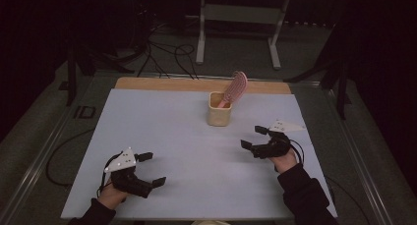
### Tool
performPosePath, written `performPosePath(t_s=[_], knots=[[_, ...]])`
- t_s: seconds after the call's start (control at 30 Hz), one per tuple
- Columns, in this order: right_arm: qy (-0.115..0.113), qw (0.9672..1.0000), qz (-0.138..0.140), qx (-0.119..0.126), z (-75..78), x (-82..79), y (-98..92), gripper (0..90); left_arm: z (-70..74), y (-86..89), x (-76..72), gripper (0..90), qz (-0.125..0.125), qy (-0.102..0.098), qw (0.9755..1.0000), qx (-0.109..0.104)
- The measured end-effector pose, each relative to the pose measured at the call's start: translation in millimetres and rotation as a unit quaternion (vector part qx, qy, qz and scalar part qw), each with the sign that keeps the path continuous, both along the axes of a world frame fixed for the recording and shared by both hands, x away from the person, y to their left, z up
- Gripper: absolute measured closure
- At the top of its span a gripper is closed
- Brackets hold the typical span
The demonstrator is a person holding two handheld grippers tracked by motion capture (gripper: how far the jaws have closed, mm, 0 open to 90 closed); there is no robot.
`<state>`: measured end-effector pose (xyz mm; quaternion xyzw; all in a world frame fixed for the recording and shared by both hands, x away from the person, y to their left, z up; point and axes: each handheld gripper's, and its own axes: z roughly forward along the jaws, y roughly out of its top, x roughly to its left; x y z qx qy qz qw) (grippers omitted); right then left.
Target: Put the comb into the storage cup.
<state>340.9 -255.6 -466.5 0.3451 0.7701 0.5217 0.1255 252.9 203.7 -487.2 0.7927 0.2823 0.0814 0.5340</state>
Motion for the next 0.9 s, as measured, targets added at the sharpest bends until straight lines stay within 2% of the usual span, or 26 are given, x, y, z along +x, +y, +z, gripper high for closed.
performPosePath(t_s=[0.23,0.53,0.9], knots=[[0.001,1.0000,0.001,-0.005,-11.7,-17.8,-8.2,9.9,0.2,0.4,0.1,0.1,-0.001,0.000,1.0000,-0.001],[-0.007,0.9999,0.006,-0.012,-17.6,-33.1,-18.1,10.0,0.6,0.7,-0.2,0.1,0.000,-0.001,1.0000,-0.003],[-0.010,0.9997,-0.002,-0.022,-24.4,-53.1,-31.0,10.0,0.5,1.3,-0.1,0.1,-0.001,-0.001,1.0000,-0.003]])
